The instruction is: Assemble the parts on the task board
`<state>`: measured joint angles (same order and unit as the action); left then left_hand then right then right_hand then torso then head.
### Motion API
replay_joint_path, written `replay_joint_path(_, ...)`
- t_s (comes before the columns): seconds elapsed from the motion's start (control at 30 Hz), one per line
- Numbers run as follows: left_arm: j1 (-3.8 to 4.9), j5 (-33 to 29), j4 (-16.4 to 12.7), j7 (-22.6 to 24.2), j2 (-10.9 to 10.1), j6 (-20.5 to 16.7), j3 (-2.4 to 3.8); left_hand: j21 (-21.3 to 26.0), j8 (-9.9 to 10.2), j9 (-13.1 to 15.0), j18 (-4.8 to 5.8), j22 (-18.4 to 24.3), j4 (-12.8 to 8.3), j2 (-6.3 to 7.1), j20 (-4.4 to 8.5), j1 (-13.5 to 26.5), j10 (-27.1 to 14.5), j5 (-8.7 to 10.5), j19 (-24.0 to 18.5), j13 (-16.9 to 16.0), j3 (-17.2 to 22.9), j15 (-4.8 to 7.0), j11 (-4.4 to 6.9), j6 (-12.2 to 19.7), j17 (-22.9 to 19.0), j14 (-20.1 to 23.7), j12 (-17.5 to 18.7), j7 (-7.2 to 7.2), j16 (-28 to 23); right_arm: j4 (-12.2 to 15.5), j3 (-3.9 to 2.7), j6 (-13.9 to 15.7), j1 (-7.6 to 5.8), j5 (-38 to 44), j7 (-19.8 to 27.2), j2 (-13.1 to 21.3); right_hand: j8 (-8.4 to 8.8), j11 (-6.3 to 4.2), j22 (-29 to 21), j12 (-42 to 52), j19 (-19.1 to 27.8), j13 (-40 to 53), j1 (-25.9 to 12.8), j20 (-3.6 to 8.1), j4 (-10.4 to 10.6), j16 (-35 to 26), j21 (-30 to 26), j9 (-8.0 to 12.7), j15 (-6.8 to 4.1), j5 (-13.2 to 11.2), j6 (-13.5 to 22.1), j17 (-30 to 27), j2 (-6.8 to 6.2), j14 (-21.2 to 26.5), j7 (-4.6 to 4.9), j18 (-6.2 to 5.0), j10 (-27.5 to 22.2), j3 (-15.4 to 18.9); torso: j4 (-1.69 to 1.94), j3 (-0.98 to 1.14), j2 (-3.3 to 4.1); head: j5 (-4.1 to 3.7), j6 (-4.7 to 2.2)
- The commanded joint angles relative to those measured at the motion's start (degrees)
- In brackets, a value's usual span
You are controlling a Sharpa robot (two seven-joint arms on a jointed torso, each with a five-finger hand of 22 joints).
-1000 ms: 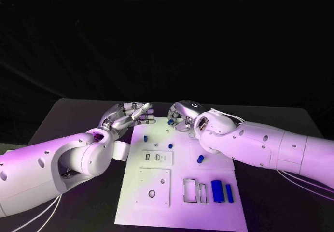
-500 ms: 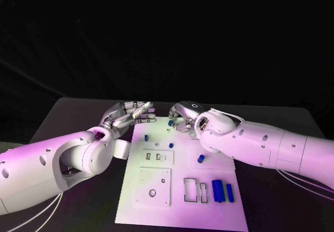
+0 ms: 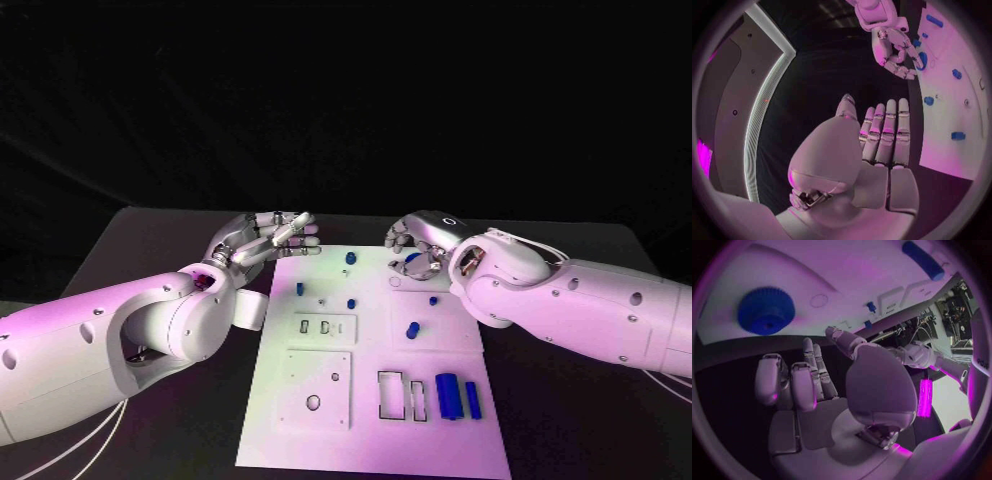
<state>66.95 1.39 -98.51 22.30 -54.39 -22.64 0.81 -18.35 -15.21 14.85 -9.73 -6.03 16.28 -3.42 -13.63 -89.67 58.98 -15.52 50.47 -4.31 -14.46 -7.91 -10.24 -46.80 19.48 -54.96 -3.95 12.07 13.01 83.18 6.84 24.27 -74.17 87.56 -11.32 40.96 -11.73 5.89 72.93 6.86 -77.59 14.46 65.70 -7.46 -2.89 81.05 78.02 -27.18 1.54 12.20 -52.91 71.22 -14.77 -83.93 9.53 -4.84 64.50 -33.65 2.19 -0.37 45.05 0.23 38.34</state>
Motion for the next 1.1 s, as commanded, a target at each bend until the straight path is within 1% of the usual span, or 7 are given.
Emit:
replay_joint_path(0.03,0.12,-0.4,0.1,0.2,0.1,0.9,0.05,0.4,0.3,0.1,-0.38,0.1,0.0,-0.67,-0.17,0.0,-0.4,0.14,-0.1,0.0,-0.3,-0.12,-0.14,0.4,0.1,0.4,0.2,0.39,-0.3,2.4,-0.27,0.1,-0.43,-4.1,-1.6,3.0,0.42,-0.69,1.3,1.6,-1.1,0.7,-1.3,0.26,0.8,0.7,0.9,0.2,-0.67,-0.5,-0.2,0.8,-0.15,-2.5,-0.40,0.83,2.6,1.2,-0.59,0.21,-0.57,-0.15,-0.15)
replay_joint_path(0.23,0.11,-0.5,0.4,0.2,0.3,1.0,0.04,0.4,0.3,0.1,-0.38,0.1,0.0,-0.69,-0.19,0.1,-0.4,0.28,-0.1,0.0,-0.4,-0.14,-0.16,0.5,0.1,0.4,0.2,0.40,-0.4,2.6,-0.48,-4.5,-0.88,-10.3,-2.3,6.3,1.36,-2.55,2.6,9.5,-1.9,6.9,-1.3,1.79,2.4,1.2,1.5,0.3,-2.33,-1.1,1.1,1.2,-0.81,-2.6,-1.71,1.07,8.9,8.1,-1.05,0.36,-0.97,-0.14,-0.01)
replay_joint_path(0.27,0.11,-0.5,0.4,0.2,0.3,1.1,0.03,0.4,0.3,0.1,-0.38,0.1,0.0,-0.69,-0.19,0.1,-0.4,0.28,-0.1,0.0,-0.4,-0.14,-0.16,0.5,0.1,0.4,0.2,0.40,-0.4,2.3,-0.50,-5.2,-0.91,-11.0,-2.4,6.4,1.81,-2.96,3.0,16.1,-2.1,13.5,0.6,2.24,3.4,1.4,1.6,0.0,-2.58,-0.8,2.1,1.4,0.60,-2.7,-1.82,1.15,6.8,13.8,-1.09,0.38,-0.99,-0.11,0.02)
replay_joint_path(0.4,0.10,-0.5,0.7,0.2,0.4,1.1,0.03,0.4,0.3,0.1,-0.38,0.1,0.0,-0.69,-0.19,0.1,-0.4,0.28,-0.1,0.0,-0.4,-0.14,-0.16,0.5,0.1,0.4,0.2,0.40,-0.4,1.3,-0.52,-7.4,-0.90,-12.4,-2.3,6.8,1.68,-3.07,4.0,29.2,-2.6,25.5,4.7,2.22,7.1,3.3,1.8,-1.2,-2.72,-0.6,2.5,4.6,2.33,-3.3,-1.88,1.32,0.9,19.9,-1.13,0.54,-1.03,-0.09,0.21)
replay_joint_path(0.53,0.10,-0.5,0.9,0.2,0.5,1.2,0.03,0.4,0.3,0.1,-0.38,0.1,0.0,-0.70,-0.20,0.1,-0.5,0.31,-0.1,0.0,-0.4,-0.15,-0.16,0.5,0.1,0.4,0.2,0.41,-0.4,0.2,-0.52,-7.9,-0.75,-12.2,-1.9,6.4,1.31,-3.12,4.8,39.8,-3.1,34.2,6.1,2.34,9.3,4.9,2.0,-1.9,-2.72,-0.1,2.0,8.1,1.94,-4.0,-2.11,1.42,1.8,20.7,-1.05,0.67,-1.01,-0.08,0.26)
replay_joint_path(0.73,0.09,-0.5,1.0,0.1,0.5,1.3,0.02,0.4,0.3,0.2,-0.39,0.1,0.0,-0.72,-0.21,0.1,-0.5,0.34,-0.2,0.0,-0.4,-0.16,-0.17,0.5,0.2,0.4,0.2,0.41,-0.4,-1.9,-0.49,-8.1,-0.26,-11.2,-1.4,4.8,1.28,-3.01,6.6,54.1,-4.3,46.6,7.4,2.20,11.4,7.3,3.2,-2.5,-2.60,0.6,1.8,13.9,1.65,-5.1,-2.07,1.84,6.3,20.8,-0.90,0.43,-0.81,-0.14,0.34)
replay_joint_path(1.1,0.09,-0.5,1.1,0.1,0.5,1.3,0.02,0.5,0.3,0.2,-0.39,0.1,0.0,-0.75,-0.22,0.1,-0.5,0.36,-0.2,0.0,-0.5,-0.17,-0.17,0.5,0.2,0.5,0.2,0.42,-0.5,-3.7,-0.44,-7.8,0.39,-10.8,-0.7,2.7,1.35,-2.85,7.6,63.2,-4.9,54.7,8.0,2.01,12.8,8.3,3.7,-2.9,-2.35,1.5,1.7,16.8,1.61,-5.6,-1.92,2.03,10.1,20.6,-0.79,0.53,-0.60,-0.14,0.64)
